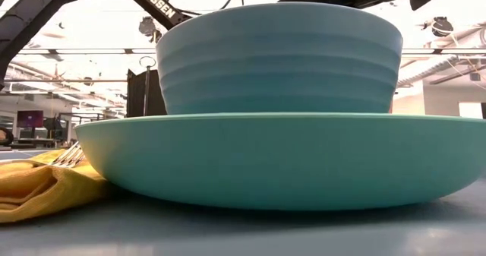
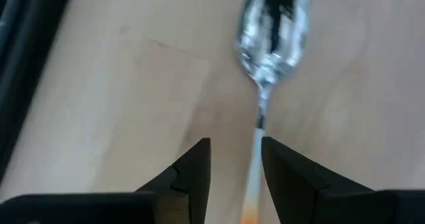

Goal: Set up tray
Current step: Put the spoon on top of the napkin to the right of the fork

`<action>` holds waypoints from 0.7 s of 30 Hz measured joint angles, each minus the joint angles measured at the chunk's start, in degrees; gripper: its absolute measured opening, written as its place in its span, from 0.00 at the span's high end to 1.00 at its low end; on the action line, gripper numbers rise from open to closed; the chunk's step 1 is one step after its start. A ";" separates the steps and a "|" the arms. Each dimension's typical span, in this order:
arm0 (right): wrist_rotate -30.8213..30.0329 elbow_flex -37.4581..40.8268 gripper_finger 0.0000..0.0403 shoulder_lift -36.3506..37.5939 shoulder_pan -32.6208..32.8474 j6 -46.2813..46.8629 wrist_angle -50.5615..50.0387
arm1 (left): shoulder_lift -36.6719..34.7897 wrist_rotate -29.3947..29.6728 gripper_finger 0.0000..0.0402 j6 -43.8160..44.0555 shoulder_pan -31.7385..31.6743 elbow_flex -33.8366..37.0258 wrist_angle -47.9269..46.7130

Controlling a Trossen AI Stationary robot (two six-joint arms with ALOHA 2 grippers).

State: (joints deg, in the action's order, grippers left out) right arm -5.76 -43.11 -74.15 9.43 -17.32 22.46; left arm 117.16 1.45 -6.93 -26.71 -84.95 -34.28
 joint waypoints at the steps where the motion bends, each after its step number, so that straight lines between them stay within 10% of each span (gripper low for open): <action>1: 0.00 0.00 0.69 0.00 0.00 0.07 0.00 | 0.00 -0.53 0.66 -1.29 0.27 -0.16 -1.05; 21: 0.04 0.00 0.69 -0.02 -0.79 0.11 1.24 | 2.35 -1.80 0.66 -8.41 -0.45 -8.51 -11.40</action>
State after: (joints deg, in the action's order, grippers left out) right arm -5.72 -43.11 -74.17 8.64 -17.21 23.70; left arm 119.51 -0.35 -15.34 -27.16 -93.46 -45.68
